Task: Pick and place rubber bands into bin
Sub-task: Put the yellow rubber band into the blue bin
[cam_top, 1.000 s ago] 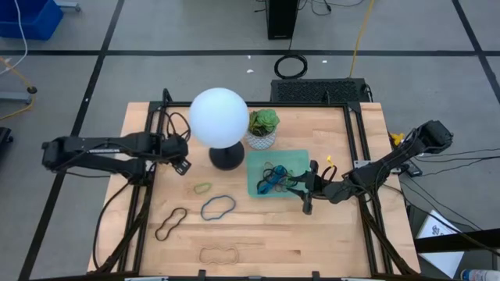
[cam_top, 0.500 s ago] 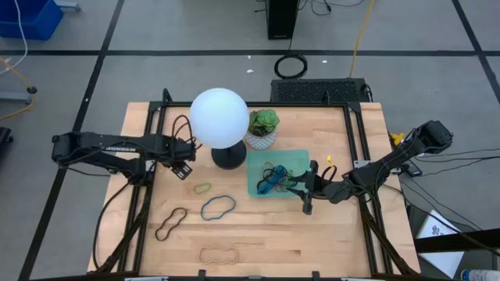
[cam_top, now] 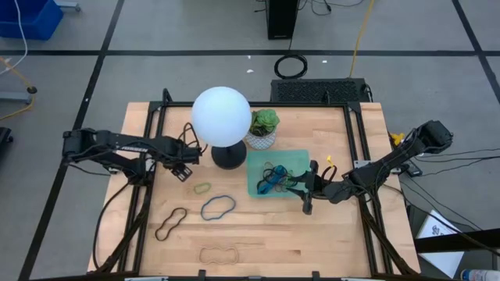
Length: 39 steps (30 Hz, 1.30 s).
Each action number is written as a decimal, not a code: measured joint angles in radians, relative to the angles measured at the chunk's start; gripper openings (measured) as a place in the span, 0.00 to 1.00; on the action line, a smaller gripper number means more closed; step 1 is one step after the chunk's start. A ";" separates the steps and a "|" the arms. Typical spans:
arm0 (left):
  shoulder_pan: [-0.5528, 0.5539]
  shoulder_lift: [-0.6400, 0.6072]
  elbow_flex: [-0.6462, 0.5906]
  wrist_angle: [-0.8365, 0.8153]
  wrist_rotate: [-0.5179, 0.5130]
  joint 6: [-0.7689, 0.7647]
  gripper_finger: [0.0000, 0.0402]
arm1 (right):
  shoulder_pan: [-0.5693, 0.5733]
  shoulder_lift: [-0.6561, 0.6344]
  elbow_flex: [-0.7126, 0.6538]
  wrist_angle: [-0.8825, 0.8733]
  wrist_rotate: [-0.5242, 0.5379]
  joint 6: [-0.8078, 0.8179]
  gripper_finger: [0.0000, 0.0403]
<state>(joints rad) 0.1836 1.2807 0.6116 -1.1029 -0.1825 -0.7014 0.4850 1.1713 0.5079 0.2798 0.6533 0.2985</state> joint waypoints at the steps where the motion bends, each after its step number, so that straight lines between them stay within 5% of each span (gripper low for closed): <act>1: 0.009 0.003 -0.007 0.004 0.000 -0.004 0.46 | 0.000 0.000 0.000 0.000 0.000 0.000 0.35; 15: 0.148 -0.002 -0.101 0.145 0.079 0.045 0.46 | 0.000 0.000 0.000 0.001 0.000 0.003 0.35; 39: 0.229 -0.001 -0.108 0.177 0.209 0.176 0.46 | 0.000 0.000 0.000 0.001 0.000 0.003 0.35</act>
<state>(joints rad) 0.4129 1.2797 0.5034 -0.9257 0.0264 -0.5255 0.4850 1.1713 0.5079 0.2805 0.6537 0.3019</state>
